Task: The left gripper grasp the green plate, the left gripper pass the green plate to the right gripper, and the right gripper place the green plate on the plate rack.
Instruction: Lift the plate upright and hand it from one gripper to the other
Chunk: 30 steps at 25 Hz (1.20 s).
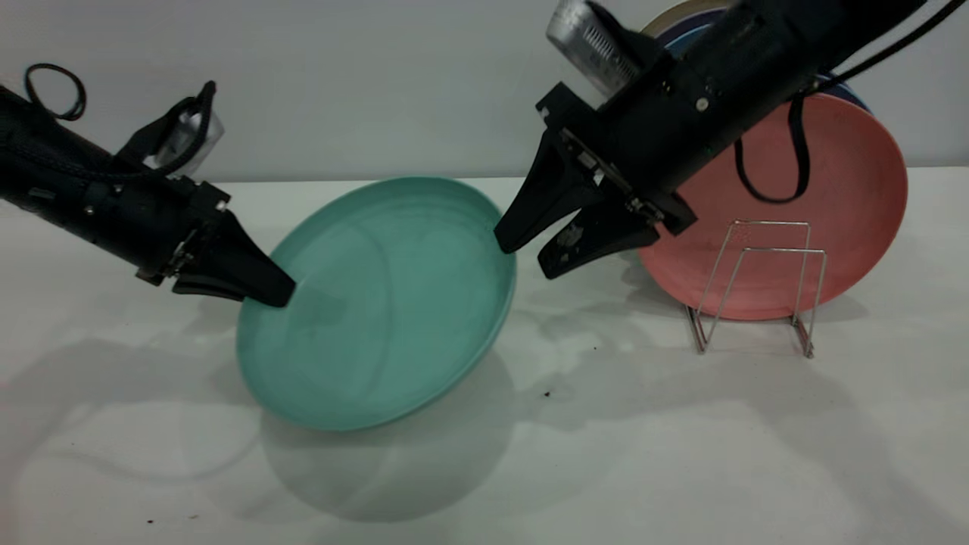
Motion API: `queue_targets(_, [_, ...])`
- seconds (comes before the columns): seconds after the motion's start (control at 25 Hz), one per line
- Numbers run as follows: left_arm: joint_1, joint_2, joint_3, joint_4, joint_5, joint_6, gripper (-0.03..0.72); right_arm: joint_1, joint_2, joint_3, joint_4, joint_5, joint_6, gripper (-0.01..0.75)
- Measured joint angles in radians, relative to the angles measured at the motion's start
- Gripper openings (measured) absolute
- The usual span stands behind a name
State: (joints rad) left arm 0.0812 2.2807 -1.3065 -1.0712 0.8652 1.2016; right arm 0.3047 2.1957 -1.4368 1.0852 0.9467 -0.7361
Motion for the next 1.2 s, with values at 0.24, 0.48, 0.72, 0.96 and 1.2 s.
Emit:
queue_targets(0.24, [-0.058, 0.000, 0.000, -0.002, -0.018, 0.003, 0.022, 0.000, 0.030, -0.001, 0.019, 0.008, 0.000, 0.458])
queue_targets(0.48, [-0.106, 0.000, 0.000, -0.009, -0.049, 0.003, 0.022, -0.006, 0.035, -0.001, 0.010, 0.010, -0.004, 0.307])
queue_targets(0.72, [-0.113, -0.001, 0.000, -0.049, -0.044, 0.007, 0.108, -0.009, 0.039, -0.001, -0.020, -0.005, -0.032, 0.136])
queue_targets(0.96, [-0.116, -0.004, 0.000, -0.064, 0.029, 0.005, 0.487, -0.008, 0.034, -0.001, -0.055, -0.008, -0.069, 0.080])
queue_targets(1.2, [-0.116, -0.053, 0.000, -0.083, 0.111, -0.013, 0.716, -0.006, -0.007, -0.001, -0.160, -0.056, -0.091, 0.053])
